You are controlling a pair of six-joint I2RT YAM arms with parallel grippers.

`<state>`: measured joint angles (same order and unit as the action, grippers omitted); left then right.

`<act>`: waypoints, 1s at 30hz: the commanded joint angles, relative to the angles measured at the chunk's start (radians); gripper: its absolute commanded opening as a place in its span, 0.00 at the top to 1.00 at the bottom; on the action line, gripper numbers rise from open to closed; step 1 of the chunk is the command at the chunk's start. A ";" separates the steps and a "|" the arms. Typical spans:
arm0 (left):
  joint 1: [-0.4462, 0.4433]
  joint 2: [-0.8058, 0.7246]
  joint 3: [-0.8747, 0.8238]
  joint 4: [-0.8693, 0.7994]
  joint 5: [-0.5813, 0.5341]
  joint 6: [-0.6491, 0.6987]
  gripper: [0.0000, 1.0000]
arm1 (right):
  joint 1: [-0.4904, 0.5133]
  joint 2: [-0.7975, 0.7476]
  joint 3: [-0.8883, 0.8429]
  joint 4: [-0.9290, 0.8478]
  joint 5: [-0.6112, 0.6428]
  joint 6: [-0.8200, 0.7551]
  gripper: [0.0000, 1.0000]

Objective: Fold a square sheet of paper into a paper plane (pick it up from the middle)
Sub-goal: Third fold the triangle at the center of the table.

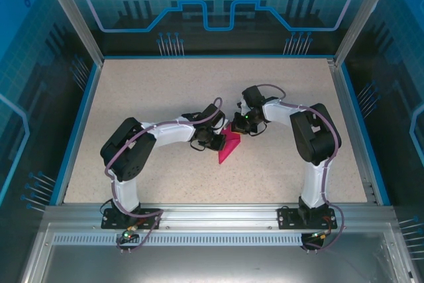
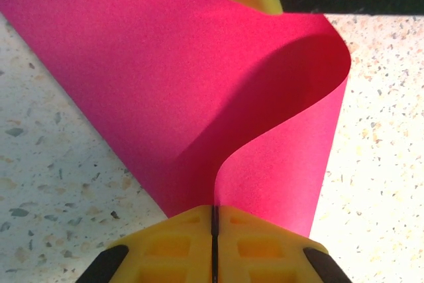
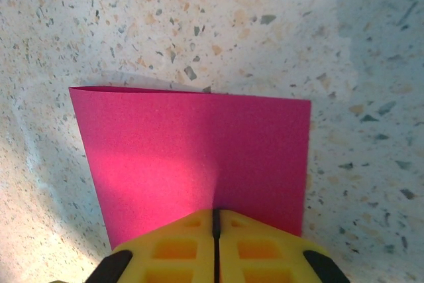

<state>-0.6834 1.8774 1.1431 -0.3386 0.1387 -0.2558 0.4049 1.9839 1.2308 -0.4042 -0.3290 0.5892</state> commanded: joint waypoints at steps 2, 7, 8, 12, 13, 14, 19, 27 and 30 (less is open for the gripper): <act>0.007 0.021 -0.012 -0.016 -0.012 -0.004 0.91 | -0.001 0.018 0.005 -0.058 0.001 -0.012 0.92; 0.005 0.037 -0.010 -0.010 -0.013 -0.004 0.91 | -0.002 -0.009 0.004 -0.052 -0.023 -0.006 0.92; 0.005 0.040 -0.012 -0.008 -0.011 -0.003 0.91 | -0.002 -0.022 0.004 -0.048 -0.031 -0.004 0.91; 0.005 0.048 -0.013 -0.005 -0.006 -0.002 0.91 | -0.014 -0.102 -0.021 -0.018 -0.062 0.017 0.90; 0.006 0.046 -0.017 -0.001 -0.002 -0.002 0.91 | -0.019 -0.133 -0.035 -0.010 -0.062 0.024 0.90; 0.005 0.045 -0.017 0.000 -0.002 -0.001 0.91 | -0.027 -0.166 -0.055 -0.004 -0.055 0.037 0.90; 0.006 0.040 -0.019 0.000 -0.001 0.003 0.91 | -0.048 -0.354 -0.246 0.106 -0.071 0.115 0.90; 0.006 0.037 -0.008 -0.005 0.002 0.006 0.91 | 0.120 -0.520 -0.558 0.383 -0.113 0.305 0.94; 0.005 0.039 -0.006 -0.008 0.003 0.008 0.91 | 0.216 -0.510 -0.593 0.464 -0.098 0.355 0.94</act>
<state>-0.6834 1.8992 1.1427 -0.3344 0.1364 -0.2558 0.5571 1.4803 0.6598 -0.0891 -0.4118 0.8551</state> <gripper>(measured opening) 0.088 0.062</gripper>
